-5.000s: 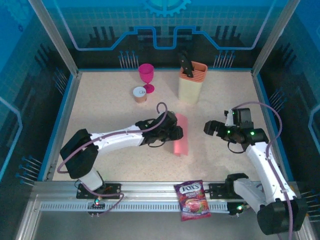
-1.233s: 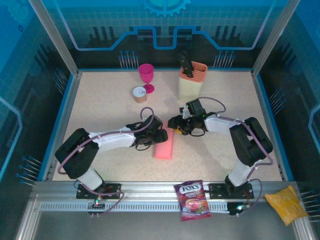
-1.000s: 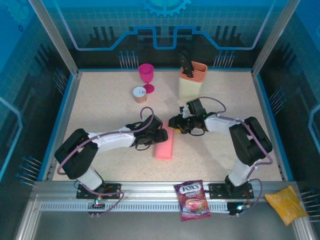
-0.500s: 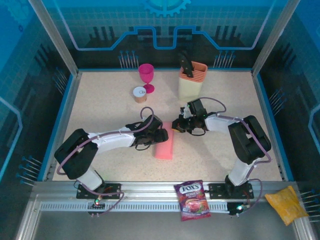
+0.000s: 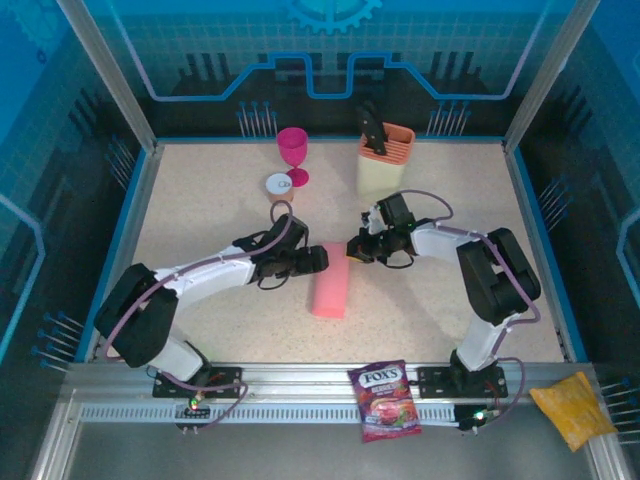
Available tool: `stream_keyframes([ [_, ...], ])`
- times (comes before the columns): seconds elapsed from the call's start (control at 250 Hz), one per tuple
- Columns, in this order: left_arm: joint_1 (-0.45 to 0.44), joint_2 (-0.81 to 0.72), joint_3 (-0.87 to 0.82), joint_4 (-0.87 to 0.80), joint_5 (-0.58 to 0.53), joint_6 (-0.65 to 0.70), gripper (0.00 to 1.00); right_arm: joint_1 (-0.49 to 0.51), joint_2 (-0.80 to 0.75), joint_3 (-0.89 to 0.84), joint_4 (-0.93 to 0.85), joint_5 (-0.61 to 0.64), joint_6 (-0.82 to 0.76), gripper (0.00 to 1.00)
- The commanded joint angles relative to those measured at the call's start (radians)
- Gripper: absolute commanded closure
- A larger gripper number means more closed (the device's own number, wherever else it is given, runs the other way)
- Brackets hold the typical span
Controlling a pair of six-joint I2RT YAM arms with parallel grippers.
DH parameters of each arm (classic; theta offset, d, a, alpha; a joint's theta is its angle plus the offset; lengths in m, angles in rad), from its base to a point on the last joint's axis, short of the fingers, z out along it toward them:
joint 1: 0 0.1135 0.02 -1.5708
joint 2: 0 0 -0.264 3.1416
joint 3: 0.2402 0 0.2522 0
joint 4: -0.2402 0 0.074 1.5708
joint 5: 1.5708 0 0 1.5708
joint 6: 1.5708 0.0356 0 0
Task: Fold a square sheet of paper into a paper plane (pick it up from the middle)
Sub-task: First fold in half a square sheet of paper at the center of the table.
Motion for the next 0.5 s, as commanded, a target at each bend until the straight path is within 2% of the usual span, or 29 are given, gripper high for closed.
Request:
stream_keyframes([
  [0.0, 0.005, 0.015, 0.016, -0.042, 0.068, 0.103, 0.18, -0.011, 0.027, 0.027, -0.037, -0.025, -0.027, 1.0],
  [0.495, 0.004, 0.079, 0.028, -0.039, 0.105, 0.176, 0.17, -0.008, 0.047, 0.027, -0.025, -0.019, -0.014, 1.0],
])
